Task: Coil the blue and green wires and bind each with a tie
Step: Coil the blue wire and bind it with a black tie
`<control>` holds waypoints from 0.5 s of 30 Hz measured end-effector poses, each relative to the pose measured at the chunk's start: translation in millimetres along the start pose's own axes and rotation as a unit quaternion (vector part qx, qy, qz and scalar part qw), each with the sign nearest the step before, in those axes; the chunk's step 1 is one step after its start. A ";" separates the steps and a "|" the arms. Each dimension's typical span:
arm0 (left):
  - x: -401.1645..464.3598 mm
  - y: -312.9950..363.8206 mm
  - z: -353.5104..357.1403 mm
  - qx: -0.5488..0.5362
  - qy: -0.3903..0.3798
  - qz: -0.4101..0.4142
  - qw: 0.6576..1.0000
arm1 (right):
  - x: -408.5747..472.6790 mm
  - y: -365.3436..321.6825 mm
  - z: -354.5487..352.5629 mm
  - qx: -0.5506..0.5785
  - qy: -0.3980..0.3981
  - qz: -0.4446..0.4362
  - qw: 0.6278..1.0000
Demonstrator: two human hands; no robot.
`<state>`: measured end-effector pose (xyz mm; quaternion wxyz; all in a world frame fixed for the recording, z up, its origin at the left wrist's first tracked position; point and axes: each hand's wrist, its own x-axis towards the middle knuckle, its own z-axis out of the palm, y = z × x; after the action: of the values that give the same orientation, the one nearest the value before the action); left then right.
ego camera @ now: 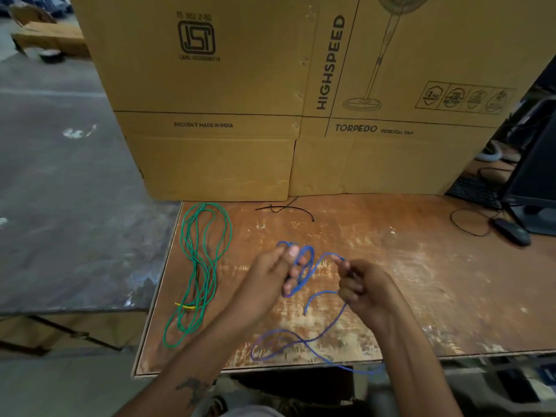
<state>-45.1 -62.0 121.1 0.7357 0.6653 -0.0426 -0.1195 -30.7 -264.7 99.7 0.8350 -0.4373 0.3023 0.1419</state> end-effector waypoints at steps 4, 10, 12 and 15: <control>-6.8 -22.5 17.0 0.243 -0.037 0.060 0.967 | -3.2 -10.4 35.4 -0.096 -0.003 -0.046 0.994; 4.5 -41.6 24.6 0.217 0.046 0.029 0.975 | -26.2 6.9 47.1 -0.567 -0.011 -0.282 0.774; 7.7 -46.4 25.3 0.192 0.073 0.015 0.979 | -36.1 17.0 48.1 -0.651 0.004 -0.314 0.692; 4.8 -44.8 36.5 0.040 0.101 -0.015 0.994 | -52.5 32.4 56.4 -0.601 0.065 -0.354 0.714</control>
<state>-53.9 -102.4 80.5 0.7071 0.7034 0.0371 -0.0615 -66.3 -198.5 136.4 0.3637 -0.9301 0.0296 -0.0414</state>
